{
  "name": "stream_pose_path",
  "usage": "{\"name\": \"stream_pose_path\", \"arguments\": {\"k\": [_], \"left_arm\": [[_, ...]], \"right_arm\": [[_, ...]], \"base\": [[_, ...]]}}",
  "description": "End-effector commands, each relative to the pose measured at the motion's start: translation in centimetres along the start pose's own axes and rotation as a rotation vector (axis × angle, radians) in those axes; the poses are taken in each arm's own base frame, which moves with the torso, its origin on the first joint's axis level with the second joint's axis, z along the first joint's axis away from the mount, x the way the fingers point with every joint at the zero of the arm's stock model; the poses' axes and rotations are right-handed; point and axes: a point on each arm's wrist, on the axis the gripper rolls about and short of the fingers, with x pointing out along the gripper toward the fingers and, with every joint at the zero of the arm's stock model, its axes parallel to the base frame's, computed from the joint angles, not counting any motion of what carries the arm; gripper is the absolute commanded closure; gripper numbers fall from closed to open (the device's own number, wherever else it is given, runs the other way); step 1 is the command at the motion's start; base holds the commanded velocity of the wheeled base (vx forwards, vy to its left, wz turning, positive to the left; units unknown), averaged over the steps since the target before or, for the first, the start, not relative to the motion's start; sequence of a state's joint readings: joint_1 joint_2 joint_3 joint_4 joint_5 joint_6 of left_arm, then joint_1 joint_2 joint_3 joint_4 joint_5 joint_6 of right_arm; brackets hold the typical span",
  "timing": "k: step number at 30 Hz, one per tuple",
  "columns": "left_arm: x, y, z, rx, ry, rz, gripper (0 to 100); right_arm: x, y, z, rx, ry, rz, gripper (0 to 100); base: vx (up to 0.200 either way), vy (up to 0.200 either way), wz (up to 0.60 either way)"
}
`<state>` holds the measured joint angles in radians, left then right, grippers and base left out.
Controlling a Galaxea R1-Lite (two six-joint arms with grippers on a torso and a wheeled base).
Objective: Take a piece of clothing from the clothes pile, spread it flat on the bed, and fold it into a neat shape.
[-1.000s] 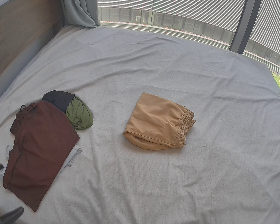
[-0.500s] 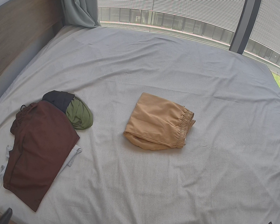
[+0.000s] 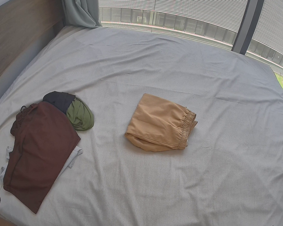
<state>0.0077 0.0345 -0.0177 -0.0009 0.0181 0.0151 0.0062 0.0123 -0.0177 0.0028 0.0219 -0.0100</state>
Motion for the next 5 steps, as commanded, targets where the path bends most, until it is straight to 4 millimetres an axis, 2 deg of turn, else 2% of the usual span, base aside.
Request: {"name": "stream_pose_path", "arguments": {"k": [1,5], "left_arm": [[-0.14,-0.01,-0.55,-0.006,-0.016,-0.022,0],[-0.14,-0.01,-0.55,-0.008,-0.016,-0.022,0]], "right_arm": [[0.08,0.01,-0.46,0.007,0.012,0.001,0],[0.08,0.00,-0.46,0.009,0.012,0.000,0]], "base": [[0.000,0.000,0.00],[0.000,0.000,0.00]]}}
